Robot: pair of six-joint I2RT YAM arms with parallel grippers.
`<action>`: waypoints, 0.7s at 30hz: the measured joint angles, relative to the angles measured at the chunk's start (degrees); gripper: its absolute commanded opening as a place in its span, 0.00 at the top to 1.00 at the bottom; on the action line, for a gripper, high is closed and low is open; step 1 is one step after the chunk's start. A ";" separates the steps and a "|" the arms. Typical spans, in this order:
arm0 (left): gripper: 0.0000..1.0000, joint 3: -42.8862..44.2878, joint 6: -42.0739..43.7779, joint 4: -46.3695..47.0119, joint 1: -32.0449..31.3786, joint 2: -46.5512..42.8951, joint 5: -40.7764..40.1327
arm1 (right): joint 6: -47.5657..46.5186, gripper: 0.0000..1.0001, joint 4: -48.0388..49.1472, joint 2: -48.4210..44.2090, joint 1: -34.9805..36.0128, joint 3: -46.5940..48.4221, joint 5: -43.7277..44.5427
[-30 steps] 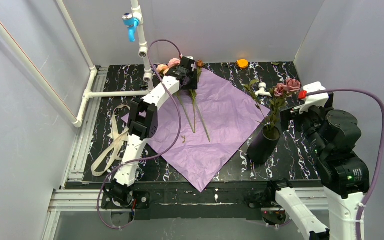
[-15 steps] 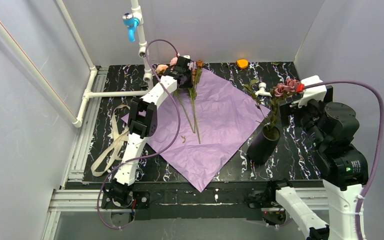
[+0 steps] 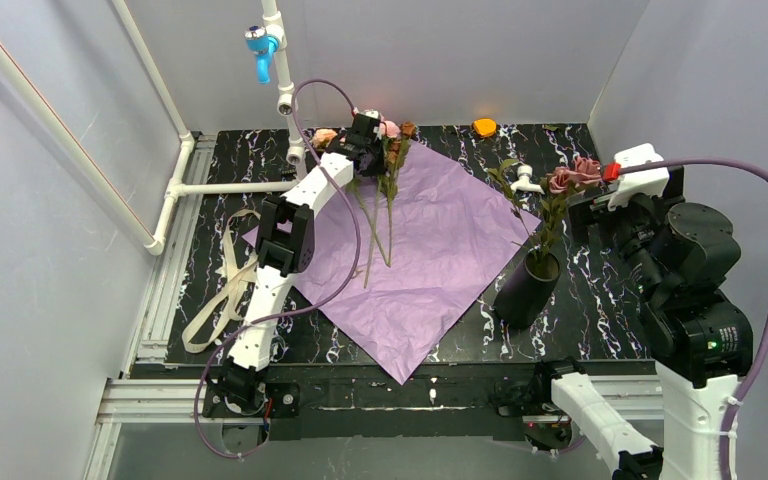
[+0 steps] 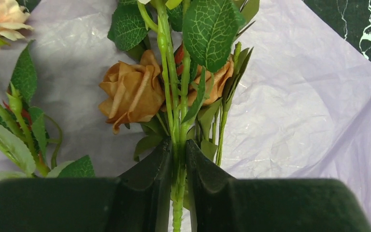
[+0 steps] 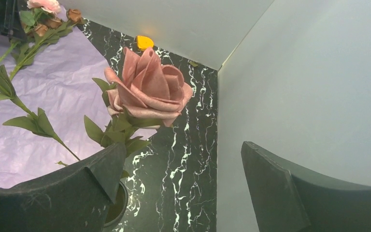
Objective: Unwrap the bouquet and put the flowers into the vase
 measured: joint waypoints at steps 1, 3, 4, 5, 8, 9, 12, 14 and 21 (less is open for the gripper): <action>0.87 -0.61 -0.13 0.81 0.00 -0.24 0.33 | -0.09 0.02 -0.11 0.00 0.00 -0.02 -0.02; 0.85 -2.78 -0.26 2.16 0.00 -1.31 0.94 | -0.26 0.01 -0.11 -0.15 0.00 -0.22 -0.04; 0.83 -3.96 -0.22 2.80 0.00 -1.95 1.22 | -0.31 0.02 0.00 -0.37 0.00 -0.52 -0.02; 0.83 -5.14 -0.11 3.41 0.00 -2.75 1.42 | -0.31 0.01 0.09 -0.72 0.00 -0.96 -0.02; 0.81 -9.03 0.42 4.68 -0.02 -6.82 1.79 | -0.17 0.02 0.37 -1.86 0.00 -2.36 -0.02; 0.81 -10.43 0.76 5.46 -0.04 -9.07 1.84 | -0.04 0.02 0.79 -2.25 0.00 -2.84 -0.04; 0.82 -12.90 1.75 7.74 -0.04 -14.93 1.79 | 0.79 0.02 1.81 -3.50 0.00 -4.39 -0.07; 0.90 -14.21 2.62 9.84 -0.02 -19.65 1.77 | 1.36 0.02 2.49 -4.35 0.00 -5.53 -0.09; 1.00 -23.41 4.94 19.17 -0.37 -34.60 2.54 | 3.96 0.02 4.37 -5.75 0.00 -7.30 0.17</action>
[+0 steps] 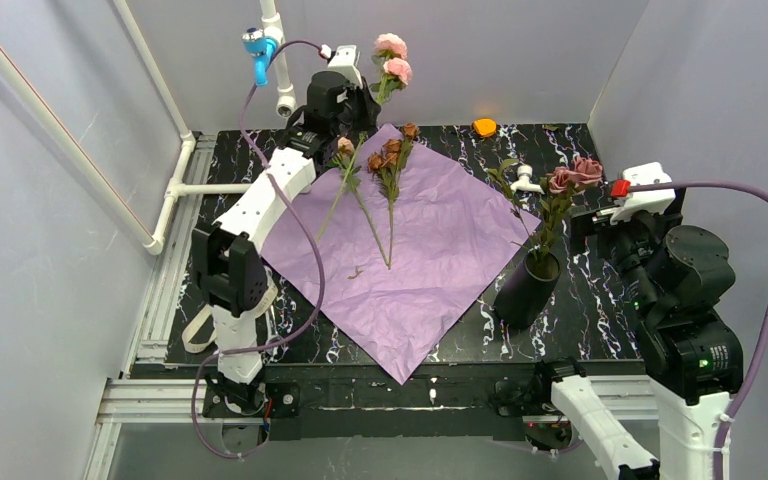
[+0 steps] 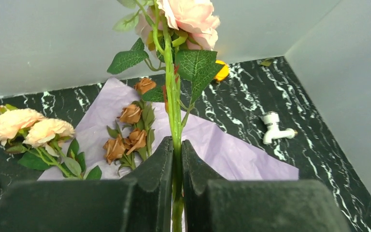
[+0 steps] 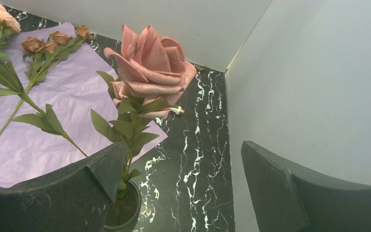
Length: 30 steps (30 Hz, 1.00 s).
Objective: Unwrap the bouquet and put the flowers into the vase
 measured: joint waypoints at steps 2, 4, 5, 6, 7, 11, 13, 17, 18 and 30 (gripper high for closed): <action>1.00 -2.34 0.76 1.46 -0.35 -2.73 0.96 | 0.94 0.01 0.22 -0.17 0.00 -0.17 0.20; 1.00 -4.22 1.51 2.91 -0.72 -4.92 2.34 | 1.90 0.02 0.48 -0.33 0.00 -0.17 0.22; 1.00 -5.62 1.99 3.61 -0.94 -6.40 3.23 | 2.56 0.02 0.74 -0.35 0.00 -0.17 0.11; 1.00 -6.80 2.40 4.04 -1.18 -7.72 4.00 | 3.17 0.02 0.96 -0.37 0.00 -0.13 -0.13; 1.00 -8.66 2.93 5.03 -1.53 -9.62 4.81 | 3.80 0.02 1.11 -0.33 0.00 -0.02 -0.59; 1.00 -15.78 5.35 7.10 -3.78 -18.14 7.10 | 6.51 0.01 1.11 1.84 0.00 3.04 -4.63; 1.00 -19.17 7.23 7.91 -5.29 -22.53 6.99 | 7.63 0.02 1.49 3.82 0.00 5.55 -6.43; 1.00 -25.90 10.54 7.58 -7.91 -30.49 6.58 | 9.07 0.02 2.73 5.99 0.00 7.19 -7.89; 1.00 -27.65 11.28 7.63 -8.22 -31.76 6.60 | 9.25 0.02 2.71 6.08 0.00 7.19 -8.11; 1.00 -45.64 24.15 -6.01 -7.93 -31.28 8.07 | 8.85 0.02 2.60 5.27 0.00 7.19 -8.61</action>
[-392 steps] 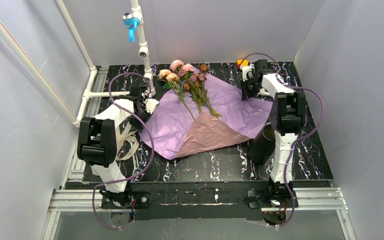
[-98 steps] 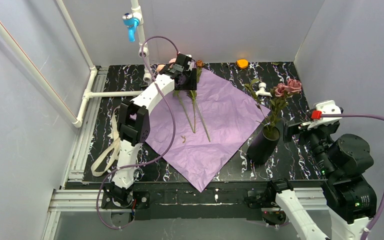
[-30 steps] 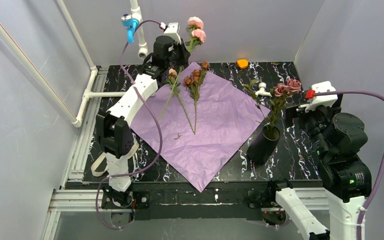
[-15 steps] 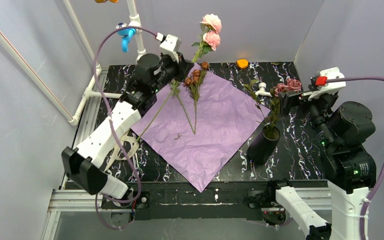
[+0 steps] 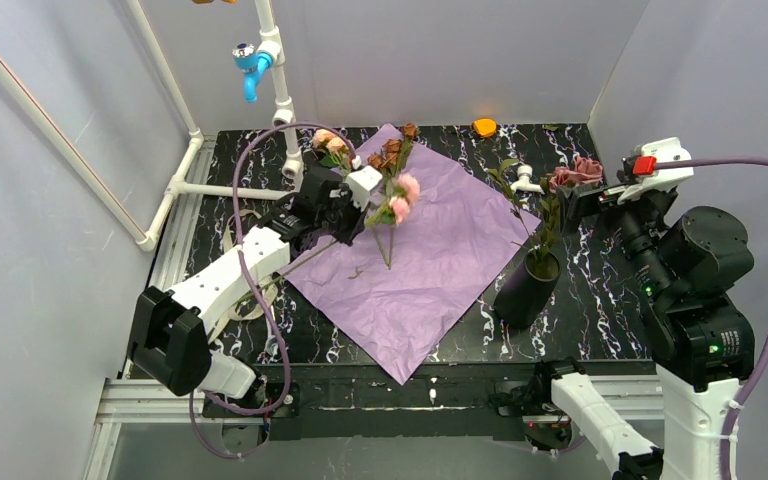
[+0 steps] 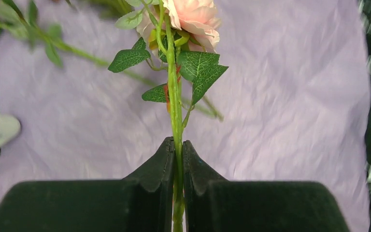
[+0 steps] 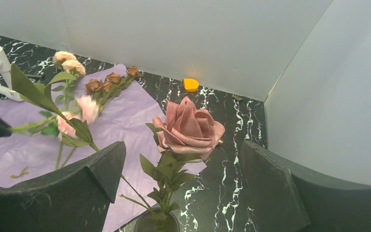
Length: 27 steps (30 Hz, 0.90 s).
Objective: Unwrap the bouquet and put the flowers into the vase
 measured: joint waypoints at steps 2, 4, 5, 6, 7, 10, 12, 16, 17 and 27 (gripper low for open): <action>1.00 -0.55 3.93 -5.53 0.00 -0.24 0.87 | -0.15 0.02 -0.04 -0.07 0.00 0.00 0.35; 0.92 -0.55 7.28 -10.32 0.00 -0.15 1.88 | -0.20 0.02 -0.11 -0.22 0.00 0.00 0.66; 0.82 -0.52 9.11 -12.98 -0.02 0.15 2.36 | -0.22 0.02 -0.17 -0.35 0.00 0.00 0.81; 0.72 -0.24 10.86 -15.72 -0.04 0.90 2.71 | -0.24 0.02 -0.26 -0.52 0.00 0.00 0.96; 0.65 0.35 12.31 -17.99 -0.04 2.05 2.86 | -0.31 0.02 -0.39 -0.68 0.00 0.00 1.07; 0.55 5.35 15.34 -25.59 -0.42 10.03 2.73 | -0.39 0.02 -1.03 -1.16 0.00 0.00 1.33; 0.53 10.40 16.92 -29.92 -0.76 17.40 2.25 | -0.52 0.02 -1.51 -1.25 0.00 0.00 1.51; 0.46 18.32 18.99 -37.00 -1.75 29.29 -0.28 | -1.27 0.02 -1.88 -1.25 0.00 -0.02 2.05; 0.46 19.34 19.61 -38.45 -2.19 31.08 -1.16 | -1.44 0.02 -1.95 -1.25 0.00 -0.02 2.29; 0.97 20.13 22.53 -46.60 -5.38 35.47 -8.66 | -2.71 0.02 -2.67 -1.25 0.00 -0.02 3.06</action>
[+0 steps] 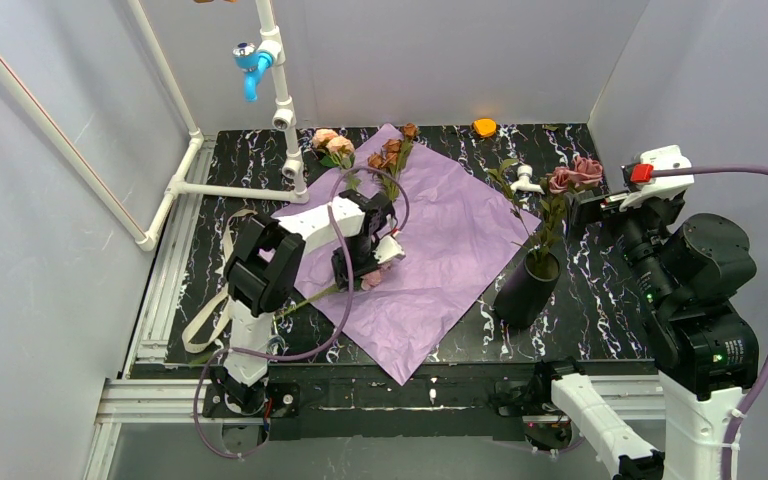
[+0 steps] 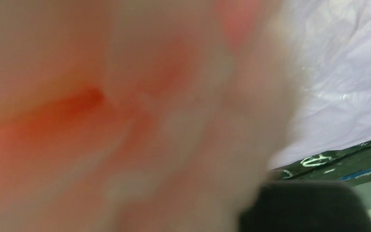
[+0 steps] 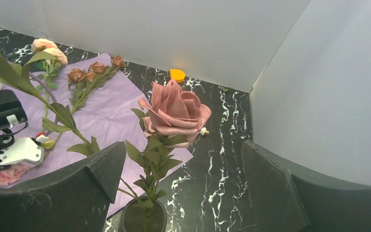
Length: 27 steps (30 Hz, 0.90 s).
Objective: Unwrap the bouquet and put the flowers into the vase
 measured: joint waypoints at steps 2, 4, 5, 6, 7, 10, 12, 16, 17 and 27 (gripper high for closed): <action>1.00 0.94 -0.74 -1.51 0.02 0.24 -0.37 | -0.20 0.02 -0.02 0.00 0.00 0.00 0.00; 1.00 4.09 -1.77 -4.57 0.13 0.24 -0.17 | -0.22 0.02 -0.07 0.00 0.00 0.00 0.00; 1.00 6.29 -2.32 -6.16 0.20 0.22 0.20 | -0.22 0.01 -0.11 0.00 0.00 0.00 0.00; 1.00 9.60 -3.19 -8.07 0.22 0.17 1.22 | -0.24 0.02 -0.17 0.00 0.00 0.00 -0.02; 1.00 12.96 -4.04 -9.75 0.22 -0.07 2.38 | -0.22 0.02 -0.22 0.00 0.00 0.00 -0.02; 1.00 22.91 -6.01 -13.11 0.22 -3.23 6.14 | -0.20 0.02 -0.33 -0.09 0.00 -0.02 -0.02; 1.00 28.09 -7.52 -14.16 0.28 -7.34 9.18 | -0.17 0.01 -0.20 -0.50 0.00 -0.44 -0.02; 1.00 34.60 -11.98 -12.04 0.50 -19.63 14.14 | 0.42 0.02 -0.07 -1.75 0.00 -1.33 0.17; 1.00 35.76 -13.16 -10.82 0.50 -22.38 15.10 | 0.76 0.01 0.11 -1.97 0.00 -1.44 0.42; 1.00 34.71 -35.17 19.30 0.15 -43.52 30.12 | 3.06 0.02 2.25 -2.29 -0.02 -1.42 4.11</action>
